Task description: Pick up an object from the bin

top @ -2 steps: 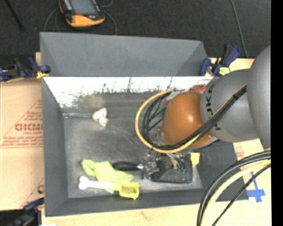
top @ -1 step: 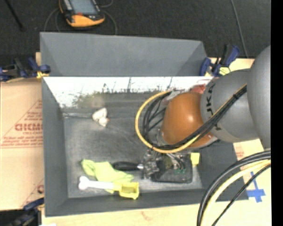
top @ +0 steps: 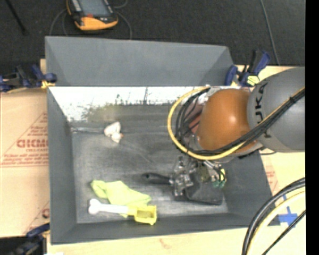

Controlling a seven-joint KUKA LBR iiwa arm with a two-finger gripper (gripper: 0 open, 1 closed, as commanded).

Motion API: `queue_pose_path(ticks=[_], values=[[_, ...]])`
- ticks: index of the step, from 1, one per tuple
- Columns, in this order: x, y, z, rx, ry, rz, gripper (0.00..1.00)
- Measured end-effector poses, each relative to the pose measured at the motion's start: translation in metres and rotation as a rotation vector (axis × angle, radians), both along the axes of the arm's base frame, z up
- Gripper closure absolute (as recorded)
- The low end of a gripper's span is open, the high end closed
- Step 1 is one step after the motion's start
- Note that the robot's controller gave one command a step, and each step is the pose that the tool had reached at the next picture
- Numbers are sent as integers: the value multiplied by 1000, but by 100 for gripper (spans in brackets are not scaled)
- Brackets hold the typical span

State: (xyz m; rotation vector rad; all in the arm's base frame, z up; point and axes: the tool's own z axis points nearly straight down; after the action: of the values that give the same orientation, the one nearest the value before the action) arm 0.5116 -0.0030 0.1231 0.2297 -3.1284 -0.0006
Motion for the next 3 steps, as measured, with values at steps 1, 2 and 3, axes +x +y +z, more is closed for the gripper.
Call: queue_pose_path(ticks=[1,2,3], values=[[2,-4,15,-1,-2,-4,100],[18,-6,6,-1,-10,220,0],[24,-12,-23,1,-3,341,100]])
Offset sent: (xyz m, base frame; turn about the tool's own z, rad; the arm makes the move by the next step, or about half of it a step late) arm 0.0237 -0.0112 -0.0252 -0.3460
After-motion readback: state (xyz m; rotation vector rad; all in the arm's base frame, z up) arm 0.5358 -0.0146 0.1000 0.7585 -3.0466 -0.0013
